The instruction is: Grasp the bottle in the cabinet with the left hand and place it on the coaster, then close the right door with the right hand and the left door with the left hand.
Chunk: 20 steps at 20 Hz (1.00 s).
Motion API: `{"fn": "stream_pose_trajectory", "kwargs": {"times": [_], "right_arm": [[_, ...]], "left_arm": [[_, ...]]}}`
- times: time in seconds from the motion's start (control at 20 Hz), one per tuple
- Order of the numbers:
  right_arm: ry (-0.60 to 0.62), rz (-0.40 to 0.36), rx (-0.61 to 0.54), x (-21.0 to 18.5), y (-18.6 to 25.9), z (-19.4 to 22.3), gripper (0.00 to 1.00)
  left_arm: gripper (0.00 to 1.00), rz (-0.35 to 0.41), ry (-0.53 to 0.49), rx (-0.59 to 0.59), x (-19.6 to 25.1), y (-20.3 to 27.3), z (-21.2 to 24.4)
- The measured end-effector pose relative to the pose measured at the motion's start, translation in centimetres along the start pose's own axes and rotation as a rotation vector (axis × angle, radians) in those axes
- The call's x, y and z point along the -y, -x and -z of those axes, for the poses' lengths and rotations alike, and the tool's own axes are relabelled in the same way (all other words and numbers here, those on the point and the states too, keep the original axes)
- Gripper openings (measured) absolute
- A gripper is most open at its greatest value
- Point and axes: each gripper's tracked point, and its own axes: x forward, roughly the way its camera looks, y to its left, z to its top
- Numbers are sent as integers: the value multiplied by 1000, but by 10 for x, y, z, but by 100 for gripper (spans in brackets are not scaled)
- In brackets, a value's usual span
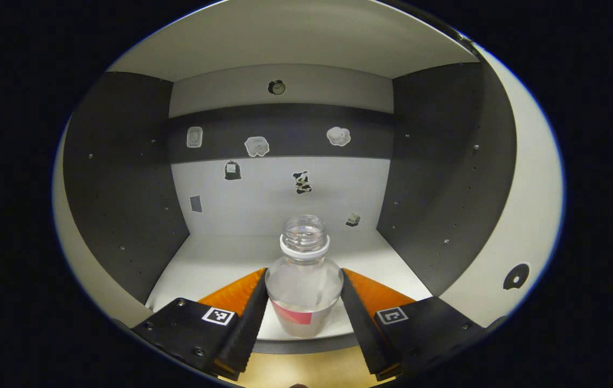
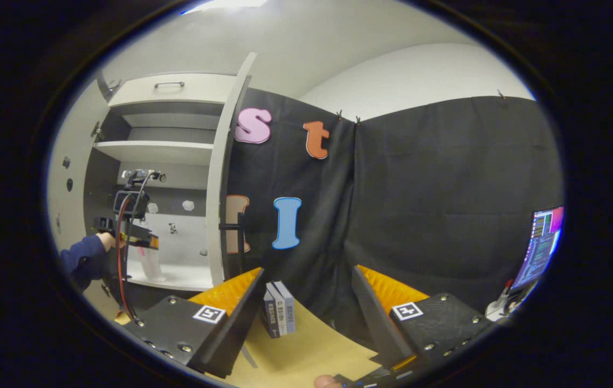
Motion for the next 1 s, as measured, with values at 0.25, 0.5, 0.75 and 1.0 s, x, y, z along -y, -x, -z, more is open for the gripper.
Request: {"fn": "stream_pose_trajectory", "kwargs": {"times": [0.25,0.5,0.75,1.0], "right_arm": [[-9,-55,5,-7,0,-7,94],[-12,-161,16,-36,-2,-13,96],[-8,-261,33,-69,-4,-19,97],[-8,-317,49,-89,-7,-21,94]], "left_arm": [[80,94,26,-21,10,52,24],[81,150,53,-82,7,95,81],[81,190,81,-208,0,118,177],[81,211,123,-296,-9,129,269]]}}
